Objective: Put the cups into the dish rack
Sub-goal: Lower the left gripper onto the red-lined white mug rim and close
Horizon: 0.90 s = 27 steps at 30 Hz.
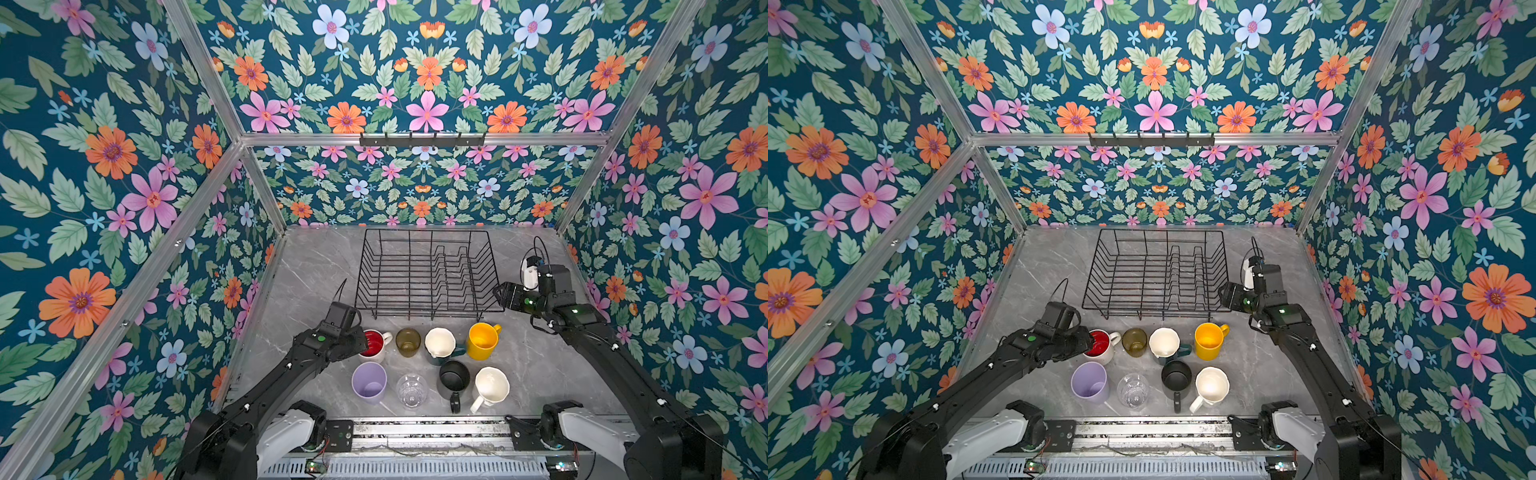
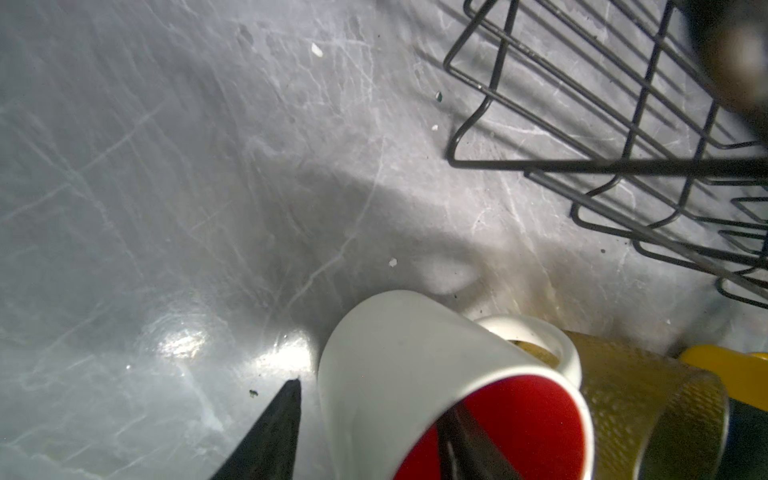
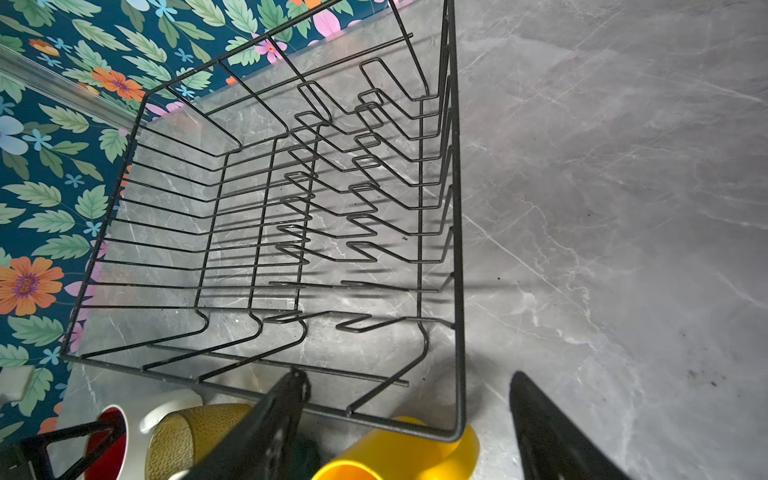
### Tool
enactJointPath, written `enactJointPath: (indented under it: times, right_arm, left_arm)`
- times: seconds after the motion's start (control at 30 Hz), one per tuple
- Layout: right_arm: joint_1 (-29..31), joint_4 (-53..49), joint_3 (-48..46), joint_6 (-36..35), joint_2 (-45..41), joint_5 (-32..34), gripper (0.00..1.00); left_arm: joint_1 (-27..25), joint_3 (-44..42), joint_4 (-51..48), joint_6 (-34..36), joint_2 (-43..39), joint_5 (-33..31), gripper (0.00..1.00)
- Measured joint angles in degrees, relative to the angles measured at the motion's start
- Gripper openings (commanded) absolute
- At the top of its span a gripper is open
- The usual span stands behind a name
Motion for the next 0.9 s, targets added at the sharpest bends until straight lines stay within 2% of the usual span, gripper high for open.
enactJointPath:
  times: [0.23,0.4,0.57,0.67,0.9]
  right_arm:
    - [0.04,0.20,-0.07,-0.02,0.17,-0.44,0.78]
    - [0.11,0.42,-0.59,-0.02,-0.09,-0.94,0.78]
    - [0.11,0.72,-0.59,-0.02,-0.11,-1.25,0.78]
    - [0.11,1.11,-0.59,-0.02,-0.17,-1.27,0.78]
    - [0.11,1.62,-0.48,0.02,-0.26,-1.84,0.78]
  left_arm:
    - [-0.04,-0.87,1.51,-0.02,0.94,-0.04,0.36]
    - [-0.07,-0.94,1.60,0.44,1.27,0.00,0.20]
    - [-0.02,-0.92,0.55,0.57,0.92,-0.85,0.10]
    - [-0.07,-0.59,0.00,0.70,0.55,-0.94,0.00]
    - [-0.07,0.44,-2.27,0.94,-1.46,-1.01,0.00]
